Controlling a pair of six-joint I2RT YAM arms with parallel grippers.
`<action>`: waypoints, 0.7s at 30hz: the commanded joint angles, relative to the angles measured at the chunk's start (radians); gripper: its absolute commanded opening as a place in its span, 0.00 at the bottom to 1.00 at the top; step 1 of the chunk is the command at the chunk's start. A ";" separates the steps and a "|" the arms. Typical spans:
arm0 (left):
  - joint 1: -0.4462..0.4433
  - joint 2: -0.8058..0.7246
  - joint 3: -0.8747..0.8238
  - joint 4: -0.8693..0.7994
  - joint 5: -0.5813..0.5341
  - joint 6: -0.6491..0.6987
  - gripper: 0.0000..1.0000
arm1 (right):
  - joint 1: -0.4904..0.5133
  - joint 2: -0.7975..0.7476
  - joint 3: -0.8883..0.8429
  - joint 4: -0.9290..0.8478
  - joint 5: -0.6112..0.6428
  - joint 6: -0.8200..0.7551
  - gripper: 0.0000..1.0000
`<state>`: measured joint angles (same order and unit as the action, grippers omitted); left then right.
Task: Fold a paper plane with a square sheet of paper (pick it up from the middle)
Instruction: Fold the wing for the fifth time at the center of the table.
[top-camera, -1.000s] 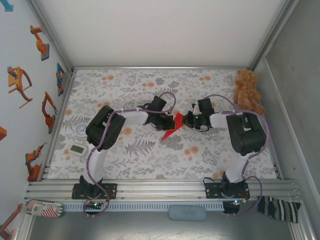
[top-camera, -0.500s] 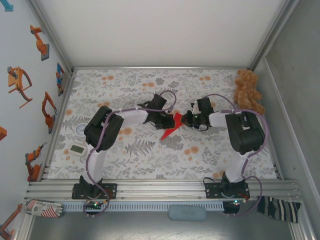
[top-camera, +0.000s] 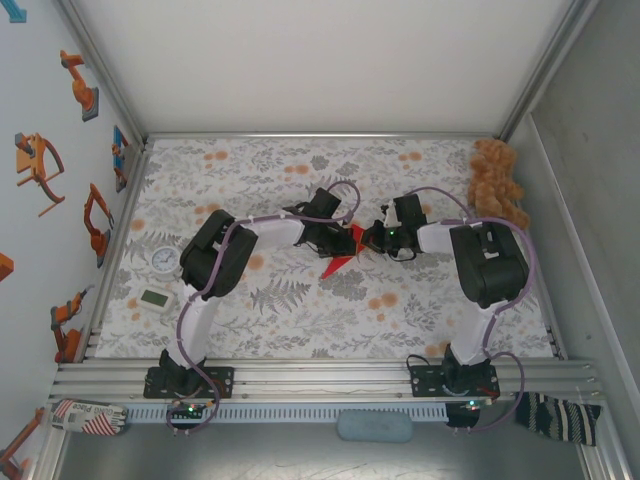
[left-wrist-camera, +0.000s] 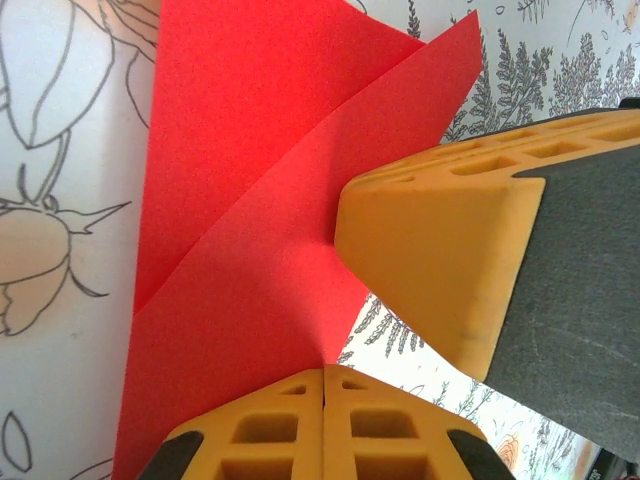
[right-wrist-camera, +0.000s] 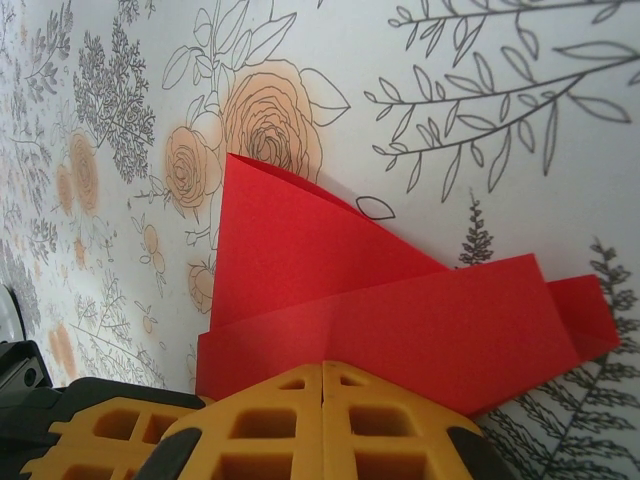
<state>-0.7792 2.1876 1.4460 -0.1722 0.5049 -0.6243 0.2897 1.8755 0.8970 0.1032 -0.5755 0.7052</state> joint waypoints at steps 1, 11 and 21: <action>-0.004 0.029 -0.013 -0.027 -0.042 0.013 0.00 | 0.002 0.050 -0.005 -0.059 0.057 -0.020 0.00; -0.005 -0.141 -0.241 -0.033 -0.040 0.024 0.02 | 0.002 0.070 0.014 -0.107 0.087 -0.048 0.00; -0.002 -0.356 -0.428 -0.047 -0.072 0.033 0.07 | 0.002 0.033 0.055 -0.137 0.042 -0.077 0.00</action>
<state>-0.7784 1.8889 1.0435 -0.1509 0.4526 -0.6163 0.2947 1.8923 0.9386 0.0502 -0.5903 0.6643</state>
